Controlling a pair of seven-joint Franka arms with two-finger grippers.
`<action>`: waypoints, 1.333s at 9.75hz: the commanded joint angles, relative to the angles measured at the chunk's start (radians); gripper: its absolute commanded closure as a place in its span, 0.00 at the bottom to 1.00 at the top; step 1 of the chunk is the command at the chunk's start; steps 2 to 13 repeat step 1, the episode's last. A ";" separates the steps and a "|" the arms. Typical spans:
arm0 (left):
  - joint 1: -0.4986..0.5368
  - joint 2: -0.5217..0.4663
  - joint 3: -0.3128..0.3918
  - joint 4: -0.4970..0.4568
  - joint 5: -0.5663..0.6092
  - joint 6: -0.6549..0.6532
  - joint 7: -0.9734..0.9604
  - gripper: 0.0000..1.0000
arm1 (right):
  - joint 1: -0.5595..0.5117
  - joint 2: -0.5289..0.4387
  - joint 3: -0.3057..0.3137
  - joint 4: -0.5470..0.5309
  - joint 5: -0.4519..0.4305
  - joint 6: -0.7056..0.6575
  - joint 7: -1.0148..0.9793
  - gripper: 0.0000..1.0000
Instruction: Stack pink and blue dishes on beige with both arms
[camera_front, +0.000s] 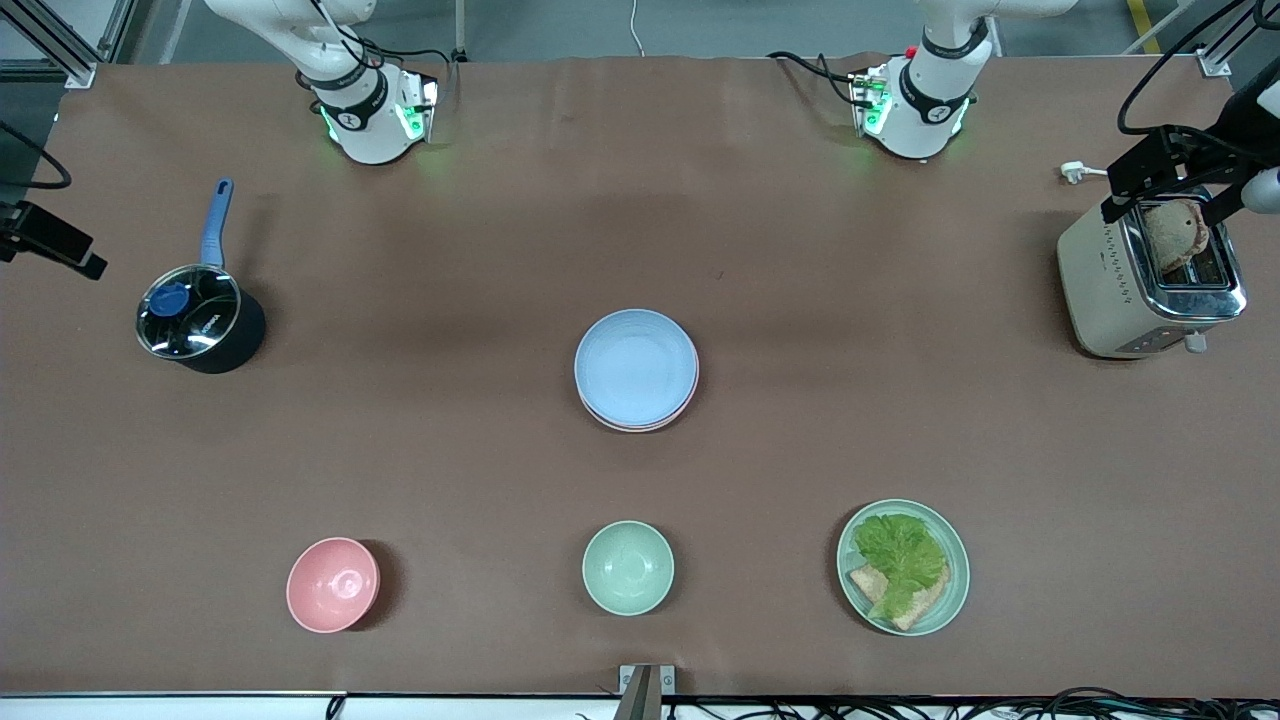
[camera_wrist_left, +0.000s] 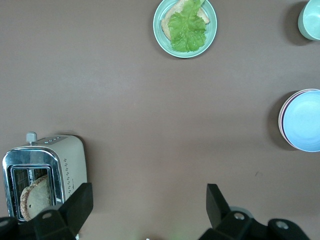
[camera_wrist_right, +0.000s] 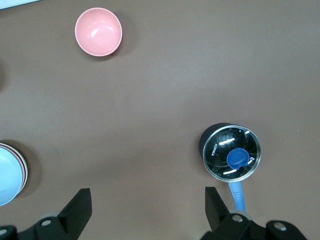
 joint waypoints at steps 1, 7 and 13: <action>0.006 0.011 -0.015 -0.015 0.019 -0.017 -0.003 0.00 | -0.006 -0.008 0.005 0.011 -0.016 -0.021 -0.008 0.00; 0.006 0.011 -0.015 -0.015 0.019 -0.017 -0.003 0.00 | -0.006 -0.008 0.005 0.011 -0.016 -0.021 -0.008 0.00; 0.006 0.011 -0.015 -0.015 0.019 -0.017 -0.003 0.00 | -0.006 -0.008 0.005 0.011 -0.016 -0.021 -0.008 0.00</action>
